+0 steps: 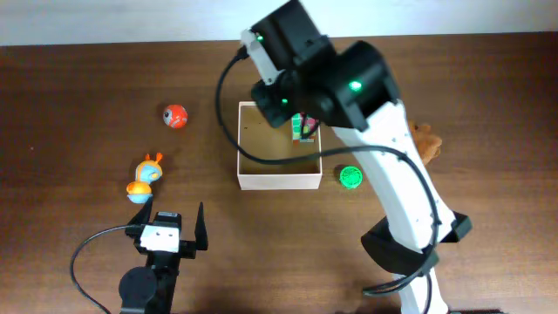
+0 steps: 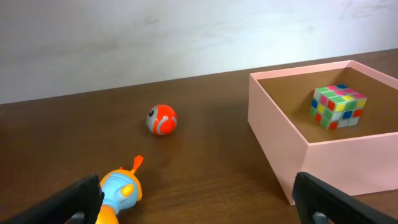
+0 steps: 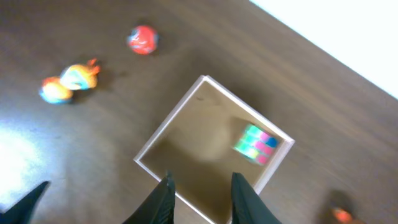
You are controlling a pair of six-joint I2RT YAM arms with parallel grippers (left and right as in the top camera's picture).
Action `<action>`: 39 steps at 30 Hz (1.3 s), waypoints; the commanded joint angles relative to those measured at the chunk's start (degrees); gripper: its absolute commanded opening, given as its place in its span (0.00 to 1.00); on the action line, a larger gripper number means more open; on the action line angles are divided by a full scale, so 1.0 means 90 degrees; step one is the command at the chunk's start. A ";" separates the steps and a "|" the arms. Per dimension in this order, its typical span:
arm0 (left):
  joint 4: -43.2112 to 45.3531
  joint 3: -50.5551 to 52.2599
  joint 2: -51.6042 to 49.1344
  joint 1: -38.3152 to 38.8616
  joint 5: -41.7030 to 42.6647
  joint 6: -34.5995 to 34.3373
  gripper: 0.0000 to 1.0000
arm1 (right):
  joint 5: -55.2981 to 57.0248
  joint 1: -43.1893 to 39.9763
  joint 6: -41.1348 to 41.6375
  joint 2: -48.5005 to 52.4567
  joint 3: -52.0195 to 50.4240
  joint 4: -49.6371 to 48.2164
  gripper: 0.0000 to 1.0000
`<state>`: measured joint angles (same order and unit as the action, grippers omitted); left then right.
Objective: Pack container
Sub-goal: 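Raise the right gripper and move it right to the brown plush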
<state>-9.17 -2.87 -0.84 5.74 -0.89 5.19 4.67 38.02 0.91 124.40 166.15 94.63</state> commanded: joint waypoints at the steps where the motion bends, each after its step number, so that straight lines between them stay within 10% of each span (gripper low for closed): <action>1: 0.0019 0.0036 0.0061 -0.0032 0.0000 0.0124 0.99 | 0.1253 -0.0364 0.0690 -0.0214 0.0447 0.0304 0.25; 10: 0.0017 0.0036 0.0061 -0.0032 0.0000 0.0124 0.99 | 0.1379 -0.2115 0.2295 -0.0194 0.0391 0.0299 0.35; 14: 0.0017 0.0036 0.0061 -0.0032 0.0000 0.0124 0.99 | 0.1037 -0.2990 0.2453 -0.0104 0.0389 0.0299 0.99; 26: 0.0017 0.0036 0.0061 -0.0032 0.0000 0.0124 0.99 | -0.0928 -0.5406 0.1666 0.0270 -0.1462 0.0262 0.89; 39: 0.0017 0.0036 0.0061 -0.0032 0.0000 0.0124 0.99 | -0.1030 -0.5724 0.1591 0.0270 -0.5010 -0.1042 0.84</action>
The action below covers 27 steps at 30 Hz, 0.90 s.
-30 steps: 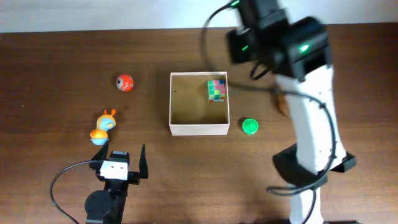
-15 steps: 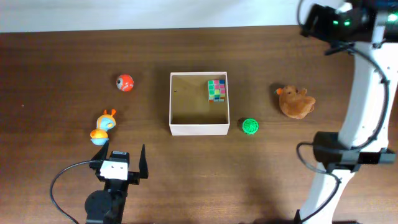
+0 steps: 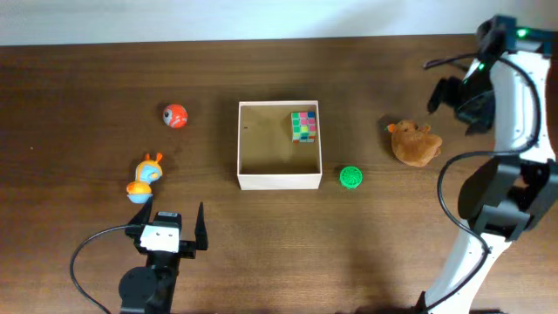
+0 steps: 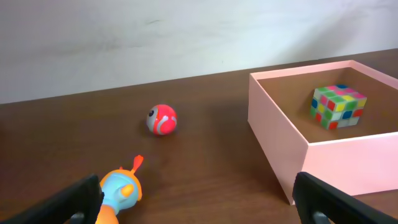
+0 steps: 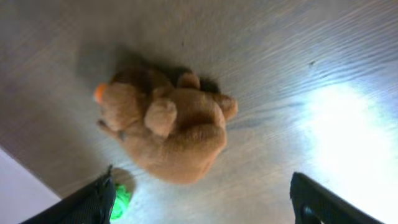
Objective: Pack container
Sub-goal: 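Raise the right gripper and move it right to the brown plush, then lower the right gripper and grasp the brown plush toy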
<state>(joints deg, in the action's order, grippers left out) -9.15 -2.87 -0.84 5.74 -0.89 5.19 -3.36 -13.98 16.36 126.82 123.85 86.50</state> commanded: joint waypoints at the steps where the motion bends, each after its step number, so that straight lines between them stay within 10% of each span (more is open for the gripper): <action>1: 0.0015 0.0036 0.0061 -0.0032 0.0000 0.0124 0.99 | -0.0131 0.0085 -0.0151 0.0000 -0.0452 -0.0226 0.84; 21: 0.0017 0.0036 0.0061 -0.0032 0.0000 0.0124 0.99 | -0.0398 0.0634 -0.1156 0.0000 -0.2511 -0.2448 0.84; 27: 0.0015 0.0036 0.0061 -0.0032 0.0000 0.0124 0.99 | -0.0398 0.0682 -0.1151 0.0000 -0.2735 -0.2735 0.71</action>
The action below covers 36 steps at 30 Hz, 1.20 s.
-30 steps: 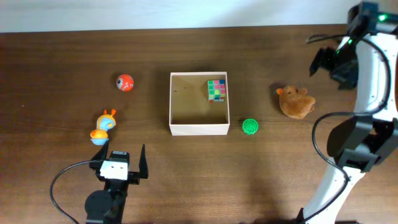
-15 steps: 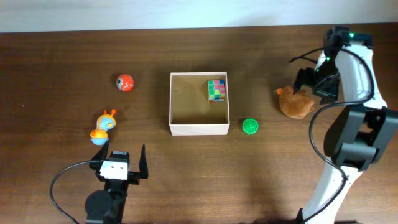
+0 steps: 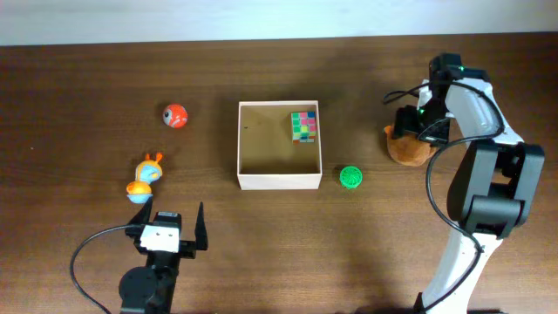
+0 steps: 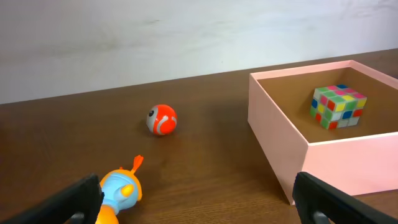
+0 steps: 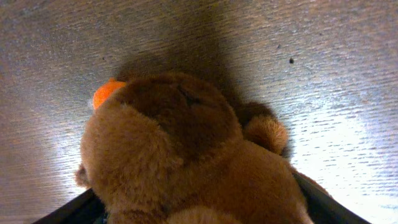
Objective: Pack container
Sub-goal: 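Lower the right gripper and grasp the brown plush toy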
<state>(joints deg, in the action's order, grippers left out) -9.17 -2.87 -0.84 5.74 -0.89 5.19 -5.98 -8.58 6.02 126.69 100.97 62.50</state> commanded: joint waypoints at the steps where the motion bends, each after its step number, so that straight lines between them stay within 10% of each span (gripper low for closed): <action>1: 0.0017 0.0036 0.0061 -0.0032 0.0000 0.0124 0.99 | -0.0107 0.0083 -0.0002 0.0012 -0.0189 -0.0078 0.67; 9: 0.0017 0.0036 0.0061 -0.0032 0.0000 0.0124 0.99 | -0.0126 0.0078 -0.0002 0.0012 -0.0182 -0.0095 0.50; 36: 0.0017 0.0036 0.0061 -0.0032 0.0000 0.0124 0.99 | -0.2212 0.0610 -0.2016 -0.0073 0.2628 0.2149 0.48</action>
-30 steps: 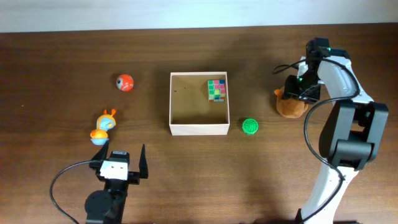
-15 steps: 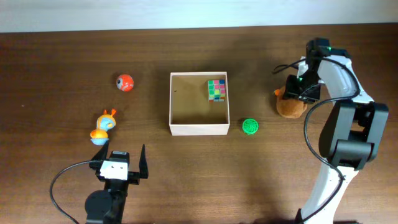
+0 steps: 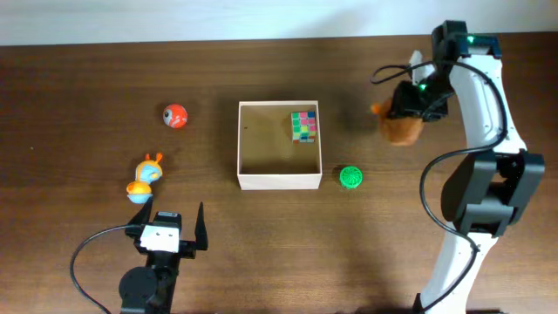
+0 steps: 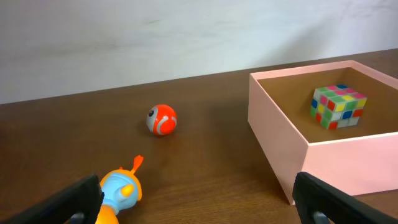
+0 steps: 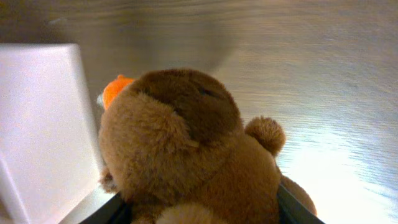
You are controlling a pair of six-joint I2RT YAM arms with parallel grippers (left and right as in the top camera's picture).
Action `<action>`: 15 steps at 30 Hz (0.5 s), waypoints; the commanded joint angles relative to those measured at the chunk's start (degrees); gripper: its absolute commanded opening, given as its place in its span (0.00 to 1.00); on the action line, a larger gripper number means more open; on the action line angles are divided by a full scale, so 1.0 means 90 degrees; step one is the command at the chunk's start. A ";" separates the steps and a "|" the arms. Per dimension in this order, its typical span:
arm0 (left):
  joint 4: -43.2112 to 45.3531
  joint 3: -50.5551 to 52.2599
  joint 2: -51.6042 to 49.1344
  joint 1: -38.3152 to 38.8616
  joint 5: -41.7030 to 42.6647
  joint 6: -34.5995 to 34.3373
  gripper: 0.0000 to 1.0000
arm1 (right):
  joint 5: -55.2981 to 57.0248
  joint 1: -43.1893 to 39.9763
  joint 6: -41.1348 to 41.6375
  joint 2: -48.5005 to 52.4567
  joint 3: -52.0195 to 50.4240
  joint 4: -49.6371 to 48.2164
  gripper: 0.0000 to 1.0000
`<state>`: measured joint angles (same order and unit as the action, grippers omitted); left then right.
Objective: Pack container
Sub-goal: 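Lower the right gripper and grasp the brown plush toy, then carry the plush left and lower it into the box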
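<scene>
My right gripper (image 3: pixel 410 103) is shut on the brown plush toy (image 3: pixel 399 126), holding it off the table to the right of the open white box (image 3: pixel 280 180). In the right wrist view the plush toy (image 5: pixel 186 149) fills the space between my fingers, with the box wall (image 5: pixel 43 118) at the left. A colourful cube (image 3: pixel 303 125) lies in the box's far right corner, seen also as the cube (image 4: pixel 339 106) in the left wrist view. My left gripper (image 3: pixel 174 231) stands open near the table's front, with nothing in it.
A green ball (image 3: pixel 350 177) lies just right of the box's near corner. A red ball (image 3: pixel 174 115) sits at the left, and a blue-and-orange toy (image 3: pixel 144 177) lies nearer to my left gripper.
My right gripper has risen with the plush toy in it and moved a little left and farther back, closer to the box. The left arm has not moved.
My right gripper hung over the box, where the cube lay. Then it was far right, open above the plush toy on the table. Then it was down around the toy. Now it holds the toy off the table near the box.
</scene>
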<state>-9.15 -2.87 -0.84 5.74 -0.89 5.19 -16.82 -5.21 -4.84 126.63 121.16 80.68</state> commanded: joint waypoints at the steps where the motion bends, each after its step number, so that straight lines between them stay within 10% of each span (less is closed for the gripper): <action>1: 0.0015 0.0036 0.0061 -0.0032 0.0000 0.0124 0.99 | -0.1178 0.0308 -0.0962 -0.0075 0.0461 0.0199 0.48; 15: 0.0015 0.0036 0.0061 -0.0032 0.0000 0.0124 0.99 | -0.0877 0.2625 -0.2098 -0.0282 0.1001 -0.0019 0.48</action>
<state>-9.17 -2.87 -0.84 5.74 -0.89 5.19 -27.07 14.39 -21.04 126.58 128.77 81.95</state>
